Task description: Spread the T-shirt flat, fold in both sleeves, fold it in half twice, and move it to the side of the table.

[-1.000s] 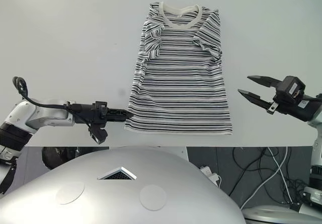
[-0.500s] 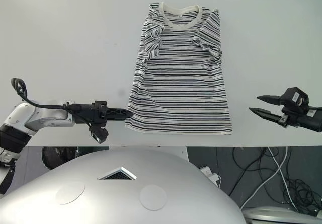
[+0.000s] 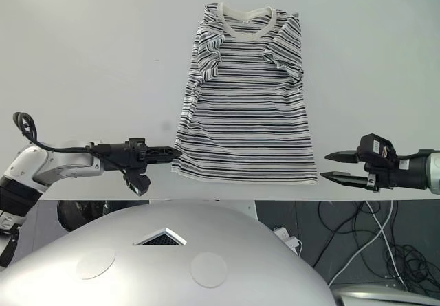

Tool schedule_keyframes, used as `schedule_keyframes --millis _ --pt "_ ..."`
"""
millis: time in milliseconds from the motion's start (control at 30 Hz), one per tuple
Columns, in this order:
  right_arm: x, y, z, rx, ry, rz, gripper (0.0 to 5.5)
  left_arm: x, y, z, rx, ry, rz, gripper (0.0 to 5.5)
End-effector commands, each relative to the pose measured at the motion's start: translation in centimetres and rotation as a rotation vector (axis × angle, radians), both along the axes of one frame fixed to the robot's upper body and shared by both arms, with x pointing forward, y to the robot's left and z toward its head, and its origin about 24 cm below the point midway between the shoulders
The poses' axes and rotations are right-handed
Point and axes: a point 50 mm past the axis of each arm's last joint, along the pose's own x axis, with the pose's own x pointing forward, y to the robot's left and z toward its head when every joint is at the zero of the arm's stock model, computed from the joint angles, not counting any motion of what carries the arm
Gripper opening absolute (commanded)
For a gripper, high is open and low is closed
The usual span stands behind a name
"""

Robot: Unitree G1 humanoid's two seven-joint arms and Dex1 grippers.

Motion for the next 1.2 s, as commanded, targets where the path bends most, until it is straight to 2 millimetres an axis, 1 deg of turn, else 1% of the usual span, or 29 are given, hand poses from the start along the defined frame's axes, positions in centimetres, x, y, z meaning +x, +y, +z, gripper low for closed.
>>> schedule_keyframes --millis 33,67,100,133,167,200,233,300,333,367,400,500,567,633,767,867,967,1000,1067,1200 --pt "1.7 0.0 0.1 -0.047 -0.3 0.062 2.29 -2.6 1.6 -3.7 0.234 0.096 0.002 0.01" --pt "2.5 0.0 0.6 -0.072 -0.451 0.065 2.29 -2.6 1.6 -3.6 0.23 0.094 0.003 0.01" --pt "3.0 0.1 1.1 -0.087 -0.568 0.09 2.29 -2.6 1.5 -3.6 0.226 0.092 0.004 0.01" --pt "2.9 0.0 1.3 -0.129 -0.631 0.108 2.29 -2.6 1.5 -3.6 0.223 0.09 0.005 0.01" --pt "2.2 0.0 1.1 -0.208 -0.65 0.2 2.29 -2.5 1.5 -3.5 0.221 0.088 0.007 0.01" --pt "1.6 0.2 1.1 -0.248 -0.651 0.29 2.29 -2.4 1.5 -3.4 0.217 0.083 0.012 0.01" --pt "1.3 0.5 1.2 -0.283 -0.692 0.338 2.29 -2.3 1.5 -3.3 0.213 0.076 0.017 0.01" --pt "1.2 2.1 1.9 -0.27 -0.907 0.457 2.29 -1.7 1.5 -2.9 0.198 0.055 0.034 0.01" --pt "1.1 3.0 1.9 -0.253 -1.008 0.523 2.29 -1.2 1.5 -2.6 0.188 0.044 0.045 0.01" --pt "0.5 3.4 1.5 -0.226 -1.083 0.574 2.29 -0.7 1.5 -2.4 0.173 0.033 0.06 0.01" --pt "-0.1 3.2 0.9 -0.189 -1.146 0.582 2.29 -0.4 1.5 -2.2 0.163 0.025 0.073 0.01" --pt "-1.6 1.2 -1.7 -0.161 -1.11 0.6 2.29 0.1 1.6 -2.0 0.141 0.012 0.11 0.01" --pt "-2.1 0.6 -2.5 -0.162 -1.089 0.658 2.29 0.4 1.5 -1.8 0.125 0.001 0.129 0.01" --pt "-1.8 -0.1 -2.4 -0.189 -1.076 0.711 2.29 0.5 1.4 -1.8 0.116 -0.004 0.142 0.01" --pt "-2.5 -2.2 -2.3 -0.238 -0.948 0.756 2.29 0.8 1.3 -1.7 0.103 -0.019 0.163 0.01" --pt "-3.2 -3.2 -2.7 -0.23 -0.905 0.67 2.29 0.7 1.2 -1.7 0.095 -0.02 0.171 0.01" --pt "-3.7 -4.3 -2.5 -0.256 -0.879 0.599 2.29 0.2 1.3 -1.9 0.106 -0.007 0.158 0.01" --pt "-3.8 -4.3 -2.5 -0.245 -0.872 0.608 2.29 0.0 1.3 -1.9 0.107 -0.003 0.157 0.01" --pt "-3.9 -3.3 -2.6 -0.185 -0.894 0.647 2.29 -0.2 1.3 -1.8 0.104 0.005 0.158 0.01" --pt "-3.9 0.3 -2.5 0.011 -0.979 0.782 2.29 -0.4 1.3 -1.6 0.1 0.012 0.158 0.01"
